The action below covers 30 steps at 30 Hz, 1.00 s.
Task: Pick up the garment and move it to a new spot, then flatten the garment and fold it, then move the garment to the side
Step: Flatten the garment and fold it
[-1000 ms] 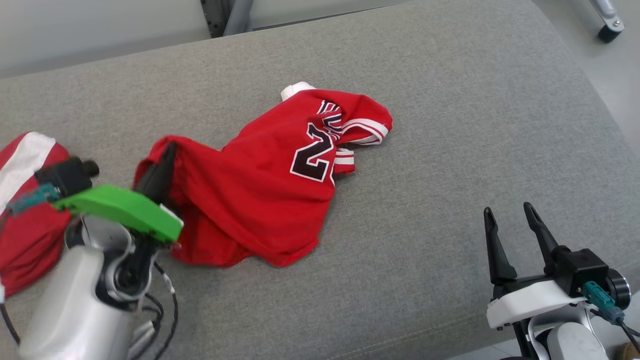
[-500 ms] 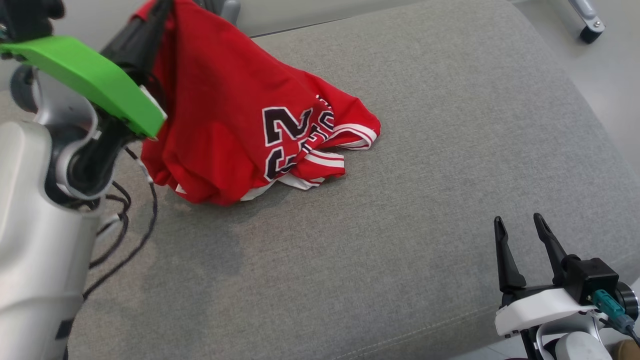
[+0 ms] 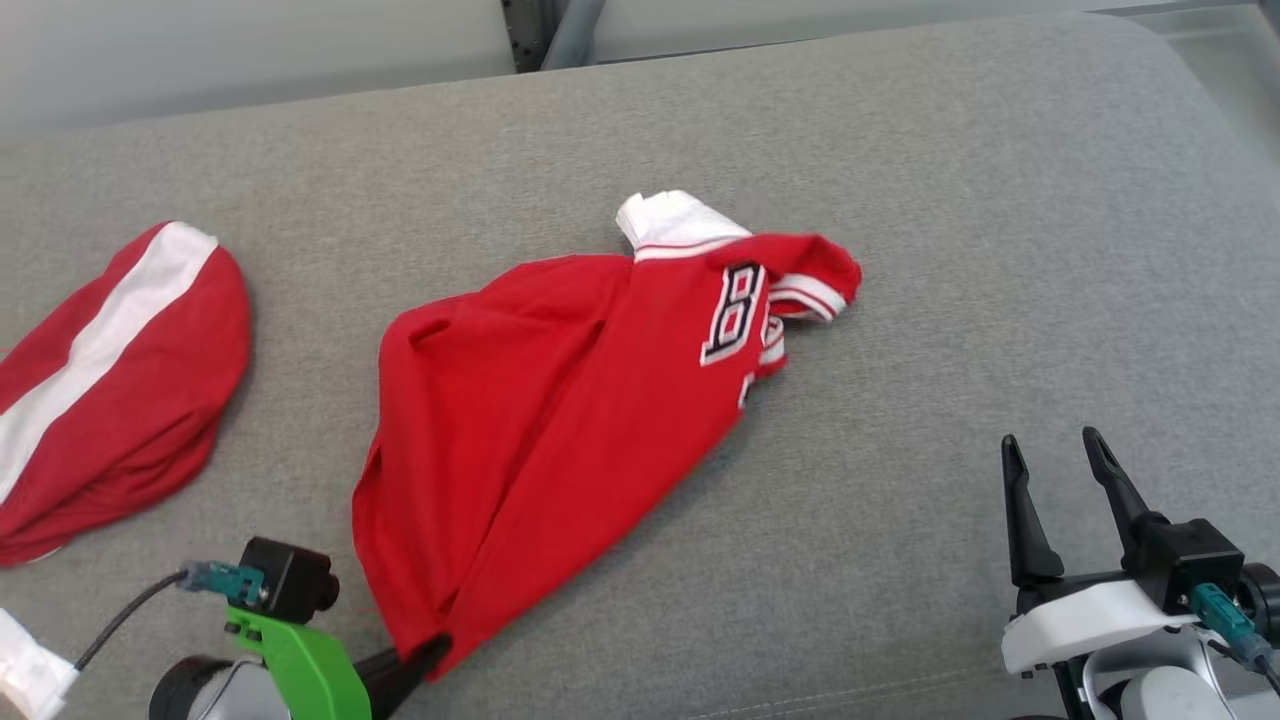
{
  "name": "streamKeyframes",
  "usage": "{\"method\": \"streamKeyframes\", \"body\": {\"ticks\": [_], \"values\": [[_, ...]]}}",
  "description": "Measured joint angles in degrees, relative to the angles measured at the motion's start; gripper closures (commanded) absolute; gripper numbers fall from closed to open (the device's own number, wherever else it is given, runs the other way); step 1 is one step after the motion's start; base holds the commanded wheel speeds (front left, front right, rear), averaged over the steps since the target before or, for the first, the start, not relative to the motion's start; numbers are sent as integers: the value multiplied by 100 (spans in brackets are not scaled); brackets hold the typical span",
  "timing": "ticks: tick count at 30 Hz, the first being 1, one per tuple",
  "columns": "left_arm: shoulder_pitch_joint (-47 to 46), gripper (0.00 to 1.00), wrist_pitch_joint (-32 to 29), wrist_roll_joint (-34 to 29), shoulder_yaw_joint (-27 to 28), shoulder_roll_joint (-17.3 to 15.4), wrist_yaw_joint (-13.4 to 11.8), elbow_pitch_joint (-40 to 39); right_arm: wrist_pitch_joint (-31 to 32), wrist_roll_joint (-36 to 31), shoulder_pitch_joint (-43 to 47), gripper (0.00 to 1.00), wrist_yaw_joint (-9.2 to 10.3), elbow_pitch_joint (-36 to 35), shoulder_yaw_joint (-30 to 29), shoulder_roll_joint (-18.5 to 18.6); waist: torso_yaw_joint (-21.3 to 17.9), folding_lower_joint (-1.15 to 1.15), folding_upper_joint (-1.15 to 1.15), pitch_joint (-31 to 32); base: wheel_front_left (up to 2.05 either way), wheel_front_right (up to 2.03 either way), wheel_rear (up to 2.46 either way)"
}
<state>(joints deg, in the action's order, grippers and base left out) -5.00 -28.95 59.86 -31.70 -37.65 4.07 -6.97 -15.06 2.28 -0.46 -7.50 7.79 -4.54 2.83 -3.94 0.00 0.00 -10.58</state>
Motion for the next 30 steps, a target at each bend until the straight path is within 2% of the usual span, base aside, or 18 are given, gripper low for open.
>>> {"method": "streamKeyframes", "body": {"ticks": [3,8,11,12,14,19,22,24,27,30], "values": [[100,100,240,-183,-30,44,-16,502,0,-70,-65,0,0,23,70,0,206,0,0,-53,0,0,0],[-40,100,847,-365,37,425,-25,1385,0,-132,-183,0,0,70,166,-3,489,0,0,-127,0,0,0],[-144,100,972,-336,54,567,43,1561,0,-135,-202,0,0,90,186,-2,562,0,0,-140,0,0,0],[-160,80,1026,-298,63,639,71,1613,0,-135,-203,0,0,94,197,-2,586,0,0,-140,0,0,0],[-168,0,1100,-283,60,688,119,1677,0,-134,-202,0,0,105,221,-3,597,0,0,-127,0,0,0],[-104,0,1261,-134,203,603,181,1572,0,-83,-164,0,0,102,198,-2,495,0,0,-86,0,0,0],[127,0,1389,-1,409,428,73,1273,0,-34,-101,0,0,71,169,-1,404,0,0,-60,0,0,0],[304,0,1512,-2,583,255,-78,1017,0,10,-86,0,0,37,154,0,336,0,0,-50,0,0,0],[463,0,1672,-171,877,-84,-437,648,0,31,-75,0,0,5,165,0,229,0,0,-53,0,0,0],[438,0,1915,-315,1198,-205,-778,291,0,68,-80,0,0,-23,182,-1,116,0,0,-88,0,0,0]]}}
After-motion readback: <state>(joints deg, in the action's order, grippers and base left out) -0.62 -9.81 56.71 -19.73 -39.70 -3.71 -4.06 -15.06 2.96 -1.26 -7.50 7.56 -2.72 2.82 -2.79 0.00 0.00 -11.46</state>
